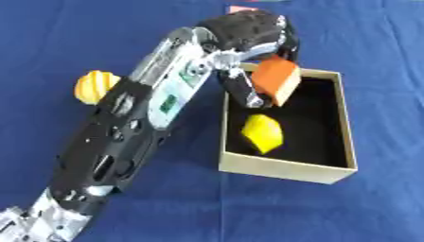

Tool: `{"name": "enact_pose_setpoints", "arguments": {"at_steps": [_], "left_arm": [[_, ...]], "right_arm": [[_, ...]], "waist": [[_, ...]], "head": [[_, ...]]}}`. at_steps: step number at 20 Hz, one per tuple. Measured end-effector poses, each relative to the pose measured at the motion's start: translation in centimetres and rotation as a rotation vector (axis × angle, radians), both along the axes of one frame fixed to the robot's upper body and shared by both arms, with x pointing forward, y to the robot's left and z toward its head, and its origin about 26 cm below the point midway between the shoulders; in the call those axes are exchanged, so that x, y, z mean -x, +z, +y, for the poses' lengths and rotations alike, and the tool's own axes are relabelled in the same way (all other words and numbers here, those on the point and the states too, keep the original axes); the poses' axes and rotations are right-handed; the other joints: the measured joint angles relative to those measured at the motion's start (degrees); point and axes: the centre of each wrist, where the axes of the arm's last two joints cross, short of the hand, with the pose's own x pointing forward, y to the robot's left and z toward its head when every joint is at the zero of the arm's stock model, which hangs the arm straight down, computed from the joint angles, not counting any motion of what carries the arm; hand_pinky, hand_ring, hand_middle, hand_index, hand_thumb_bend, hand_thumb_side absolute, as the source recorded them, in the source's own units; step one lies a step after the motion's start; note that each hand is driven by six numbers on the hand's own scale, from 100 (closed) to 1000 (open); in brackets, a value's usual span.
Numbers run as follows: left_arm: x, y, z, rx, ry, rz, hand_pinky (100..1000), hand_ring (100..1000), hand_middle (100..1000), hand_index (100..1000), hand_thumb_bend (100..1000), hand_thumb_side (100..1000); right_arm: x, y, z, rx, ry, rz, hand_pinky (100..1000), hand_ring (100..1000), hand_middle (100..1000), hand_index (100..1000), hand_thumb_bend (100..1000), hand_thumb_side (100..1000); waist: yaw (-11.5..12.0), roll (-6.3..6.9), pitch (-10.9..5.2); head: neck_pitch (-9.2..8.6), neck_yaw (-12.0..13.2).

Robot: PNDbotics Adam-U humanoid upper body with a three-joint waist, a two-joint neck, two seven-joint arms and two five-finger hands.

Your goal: Pick up objects on the table and place them in the box.

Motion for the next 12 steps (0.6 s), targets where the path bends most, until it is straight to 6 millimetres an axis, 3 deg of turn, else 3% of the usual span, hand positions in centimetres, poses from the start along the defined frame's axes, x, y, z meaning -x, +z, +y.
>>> {"name": "enact_pose_setpoints", "arguments": {"at_steps": [1, 2, 3, 4, 8, 12], "left_arm": [[-0.1, -0.1, 0.0, 0.0, 0.002, 0.0, 737, 681, 622, 780, 393, 100], [-0.1, -0.3, 0.0, -0.001, 0.003, 0.004, 737, 681, 622, 780, 394, 100], [-0.2, -0.6, -0.2, -0.002, 0.003, 0.012, 834, 799, 771, 900, 463, 100], [-0.2, -0.9, -0.3, -0.008, 0.003, 0.02, 867, 833, 808, 930, 508, 100], [-0.4, -1.4, -0.4, -0.031, 0.001, 0.033, 903, 879, 851, 962, 572, 220], [-0.3, -1.3, -0.3, -0.018, -0.005, 0.02, 885, 866, 834, 944, 523, 160]], "right_arm": [[0.0, 0.0, 0.0, 0.0, 0.0, 0.001, 939, 815, 708, 869, 100, 538], [0.0, 0.0, 0.0, 0.0, 0.001, 0.001, 939, 815, 708, 869, 100, 538], [0.0, 0.0, 0.0, -0.001, 0.002, 0.002, 939, 815, 707, 869, 100, 538], [0.0, 0.0, 0.0, -0.003, 0.003, 0.002, 939, 815, 707, 869, 100, 538], [0.0, -0.1, 0.1, -0.01, 0.005, 0.003, 939, 816, 707, 869, 100, 538], [0.0, -0.1, 0.1, -0.011, 0.005, 0.005, 939, 816, 707, 869, 100, 538]], "waist": [[0.0, 0.0, 0.04], [-0.1, 0.0, 0.2], [-0.2, 0.0, 0.41], [-0.2, 0.02, 0.51], [-0.1, -0.09, 0.52], [0.0, -0.17, 0.51]], "head": [[-0.01, 0.0], [-0.07, 0.1], [-0.21, 0.2], [-0.35, 0.3], [-0.47, 0.4], [-0.47, 0.4]]}}
